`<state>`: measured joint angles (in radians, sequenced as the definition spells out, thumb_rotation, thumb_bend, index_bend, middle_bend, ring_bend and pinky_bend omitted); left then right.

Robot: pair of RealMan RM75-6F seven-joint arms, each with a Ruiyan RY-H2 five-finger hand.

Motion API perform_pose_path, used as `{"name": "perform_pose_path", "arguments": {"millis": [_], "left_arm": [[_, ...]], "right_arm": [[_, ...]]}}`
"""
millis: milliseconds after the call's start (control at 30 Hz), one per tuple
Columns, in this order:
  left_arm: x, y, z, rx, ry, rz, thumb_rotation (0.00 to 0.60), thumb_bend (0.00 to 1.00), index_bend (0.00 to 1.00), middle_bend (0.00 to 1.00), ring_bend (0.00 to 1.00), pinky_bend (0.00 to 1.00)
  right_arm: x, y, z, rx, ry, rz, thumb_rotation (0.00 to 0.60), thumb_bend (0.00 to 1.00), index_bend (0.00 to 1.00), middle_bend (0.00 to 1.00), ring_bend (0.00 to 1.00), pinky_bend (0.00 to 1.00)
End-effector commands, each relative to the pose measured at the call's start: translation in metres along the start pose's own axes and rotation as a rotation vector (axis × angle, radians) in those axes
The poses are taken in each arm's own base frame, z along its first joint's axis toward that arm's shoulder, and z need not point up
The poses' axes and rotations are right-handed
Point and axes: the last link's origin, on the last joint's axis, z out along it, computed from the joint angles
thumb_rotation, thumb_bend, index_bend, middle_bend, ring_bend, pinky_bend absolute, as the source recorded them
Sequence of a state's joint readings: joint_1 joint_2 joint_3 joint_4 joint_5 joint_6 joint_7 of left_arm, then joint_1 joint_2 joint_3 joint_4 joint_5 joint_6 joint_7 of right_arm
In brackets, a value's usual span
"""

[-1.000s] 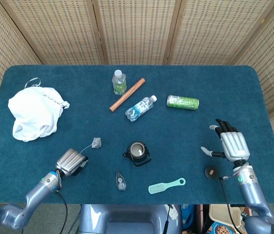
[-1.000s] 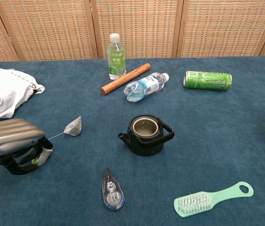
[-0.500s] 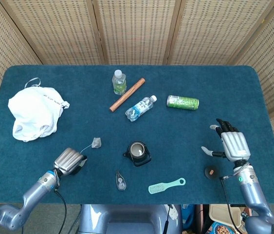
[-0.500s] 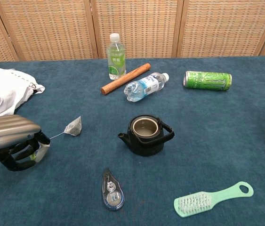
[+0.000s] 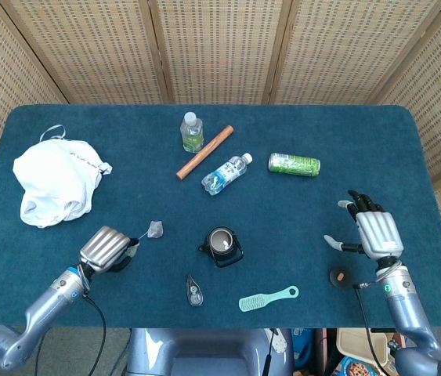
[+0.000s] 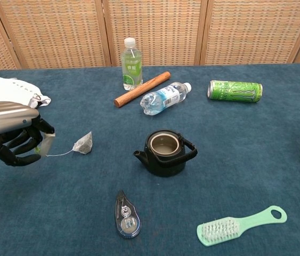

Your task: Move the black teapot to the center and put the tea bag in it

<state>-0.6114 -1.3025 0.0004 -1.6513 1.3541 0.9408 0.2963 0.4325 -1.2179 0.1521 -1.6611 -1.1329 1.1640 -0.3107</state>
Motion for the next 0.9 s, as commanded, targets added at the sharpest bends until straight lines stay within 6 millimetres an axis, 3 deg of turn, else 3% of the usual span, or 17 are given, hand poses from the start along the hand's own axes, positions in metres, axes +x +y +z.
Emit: {"name": "perform_pose_path", "arguments": {"millis": [33,300,567,900], "left_arm": [[0.012,0.000,-0.001,-0.007,0.037,-0.015,0.600,0.45,0.69,0.79,0.74,0.75],[0.041,0.000,-0.003,-0.031,0.121,-0.037,0.600,0.45,0.69,0.79,0.74,0.75],[0.086,0.001,0.005,-0.084,0.290,0.022,0.600,0.45,0.70,0.79,0.74,0.75],[0.110,0.012,0.020,-0.175,0.389,0.048,0.600,0.45,0.70,0.79,0.74,0.75]], "right_arm": [[0.000,0.000,0.000,0.000,-0.001,0.001,0.216,0.37,0.25,0.15,0.14,0.30],[0.000,0.000,-0.001,0.000,-0.001,0.002,0.213,0.37,0.25,0.15,0.14,0.30],[0.000,-0.002,-0.002,0.002,0.001,0.000,0.212,0.37,0.25,0.15,0.14,0.30],[0.002,-0.002,-0.002,-0.006,0.005,0.002,0.213,0.37,0.25,0.15,0.14,0.30]]}}
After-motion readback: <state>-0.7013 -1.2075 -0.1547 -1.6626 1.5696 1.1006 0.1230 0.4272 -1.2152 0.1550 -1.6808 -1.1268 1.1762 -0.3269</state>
